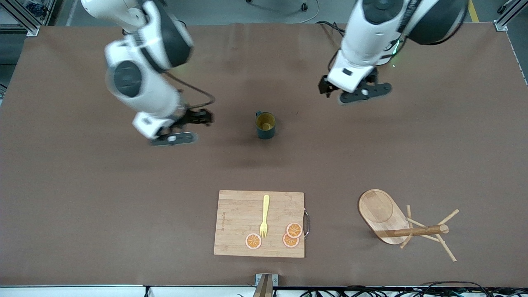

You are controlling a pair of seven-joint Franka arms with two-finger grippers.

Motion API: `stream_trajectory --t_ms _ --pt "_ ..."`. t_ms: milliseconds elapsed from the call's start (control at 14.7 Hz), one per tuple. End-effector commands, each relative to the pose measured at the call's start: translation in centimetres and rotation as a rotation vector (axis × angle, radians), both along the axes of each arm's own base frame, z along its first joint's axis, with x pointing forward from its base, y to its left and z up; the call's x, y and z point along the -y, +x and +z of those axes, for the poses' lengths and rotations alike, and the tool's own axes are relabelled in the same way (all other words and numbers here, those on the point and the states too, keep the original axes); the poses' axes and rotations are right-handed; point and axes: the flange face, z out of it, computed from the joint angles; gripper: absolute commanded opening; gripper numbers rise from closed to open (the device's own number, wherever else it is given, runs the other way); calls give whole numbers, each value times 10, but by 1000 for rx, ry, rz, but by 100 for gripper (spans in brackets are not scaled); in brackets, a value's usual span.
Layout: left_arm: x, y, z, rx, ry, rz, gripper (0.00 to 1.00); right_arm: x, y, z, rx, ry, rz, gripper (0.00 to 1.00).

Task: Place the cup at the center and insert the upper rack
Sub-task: 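Release the mug and withdraw the right gripper while the left gripper approaches, then move the left gripper above the teal mug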

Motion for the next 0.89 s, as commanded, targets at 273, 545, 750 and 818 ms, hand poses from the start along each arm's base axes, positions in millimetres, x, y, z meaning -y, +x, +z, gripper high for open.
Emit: stream_trajectory --t_ms 273,545,750,818 --pt "133 -74 -80 75 70 153 100 234 42 59 17 -69 -11 100" --pt "212 -138 -159 225 151 242 100 265 44 72 43 -150 -8 100" --pt "258 -197 -206 332 165 252 99 274 47 95 78 -158 -25 100" --pt "266 -210 -224 385 171 258 99 280 46 96 74 -159 -36 100"
